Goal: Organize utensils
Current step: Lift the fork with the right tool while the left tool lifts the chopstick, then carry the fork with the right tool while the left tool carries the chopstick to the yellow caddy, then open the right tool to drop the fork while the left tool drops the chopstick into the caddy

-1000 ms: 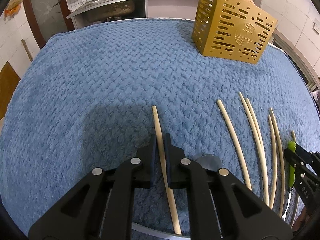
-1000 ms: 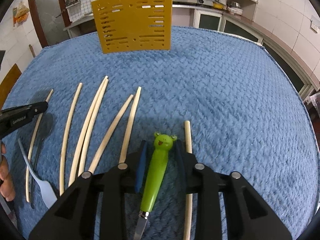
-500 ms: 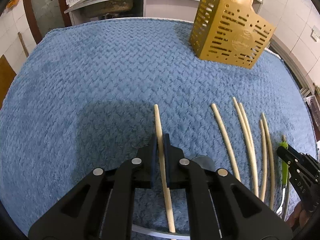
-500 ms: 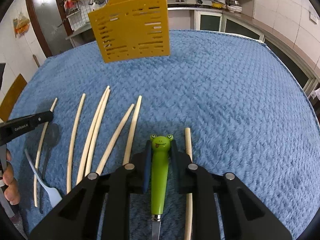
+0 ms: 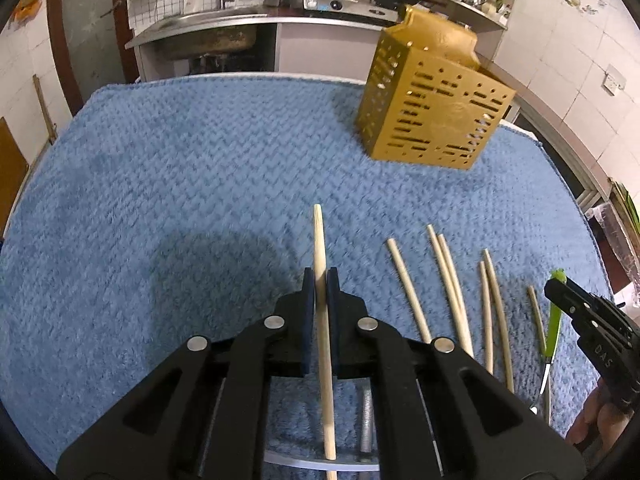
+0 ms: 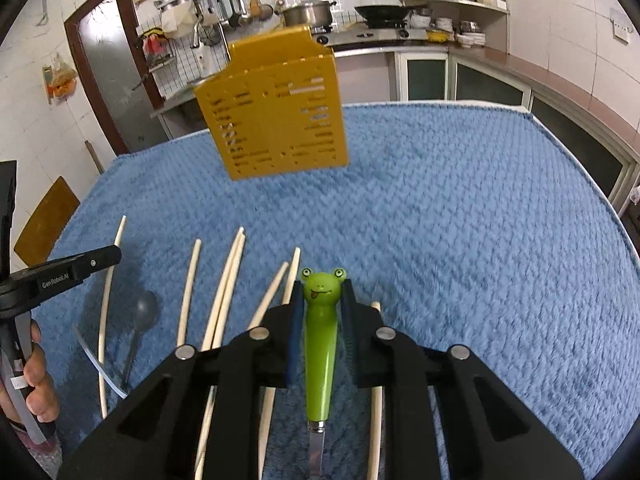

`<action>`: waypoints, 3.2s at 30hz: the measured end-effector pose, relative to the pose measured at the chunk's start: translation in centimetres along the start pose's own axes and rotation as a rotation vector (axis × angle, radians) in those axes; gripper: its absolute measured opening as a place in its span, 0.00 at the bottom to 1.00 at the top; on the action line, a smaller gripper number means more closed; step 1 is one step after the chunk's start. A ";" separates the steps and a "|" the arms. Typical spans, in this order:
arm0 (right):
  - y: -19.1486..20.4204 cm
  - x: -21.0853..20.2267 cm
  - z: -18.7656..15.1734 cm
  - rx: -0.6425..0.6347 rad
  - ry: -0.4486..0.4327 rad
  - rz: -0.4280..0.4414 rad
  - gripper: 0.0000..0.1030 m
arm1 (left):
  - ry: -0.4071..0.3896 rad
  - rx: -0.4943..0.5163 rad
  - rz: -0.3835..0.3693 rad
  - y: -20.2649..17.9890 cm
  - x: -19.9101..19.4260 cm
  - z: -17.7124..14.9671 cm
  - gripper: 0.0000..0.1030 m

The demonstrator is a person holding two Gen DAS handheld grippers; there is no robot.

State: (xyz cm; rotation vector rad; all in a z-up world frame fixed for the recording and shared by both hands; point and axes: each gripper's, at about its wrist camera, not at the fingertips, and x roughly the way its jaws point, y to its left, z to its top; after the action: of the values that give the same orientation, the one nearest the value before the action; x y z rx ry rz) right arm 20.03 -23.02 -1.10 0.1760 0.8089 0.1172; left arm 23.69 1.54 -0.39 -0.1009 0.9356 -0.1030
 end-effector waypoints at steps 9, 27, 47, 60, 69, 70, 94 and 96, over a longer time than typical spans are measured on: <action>-0.1 -2.0 1.1 -0.003 -0.085 0.019 0.18 | -0.103 -0.008 -0.032 -0.2 -3.3 1.1 0.04; 0.5 -5.8 5.7 -0.043 -0.278 -0.010 0.18 | -0.293 0.031 -0.063 -1.5 -7.7 4.8 0.04; 0.5 -7.4 19.8 -0.092 -0.419 -0.043 0.18 | -0.495 0.073 -0.076 -6.5 -8.8 18.7 0.04; 2.6 -5.1 27.4 -0.112 -0.481 -0.012 0.18 | -0.651 0.097 -0.110 -10.6 -7.5 25.6 0.04; 2.2 1.5 24.8 -0.131 -0.437 0.019 0.18 | -0.603 0.088 -0.120 -9.7 0.2 24.1 0.04; 2.2 2.3 24.2 -0.133 -0.429 0.022 0.18 | -0.594 0.089 -0.117 -9.6 0.8 23.8 0.04; 2.4 7.1 18.9 -0.162 -0.416 0.007 0.19 | -0.501 0.080 -0.048 -6.9 6.6 19.3 0.05; 2.4 6.9 18.9 -0.156 -0.405 0.018 0.20 | -0.489 0.074 -0.051 -6.7 6.3 19.2 0.10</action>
State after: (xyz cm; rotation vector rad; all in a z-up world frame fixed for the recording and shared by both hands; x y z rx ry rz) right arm 38.43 -21.56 7.34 0.0558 0.3926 0.1547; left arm 42.66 -5.13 6.78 -0.0768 0.4407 -0.1518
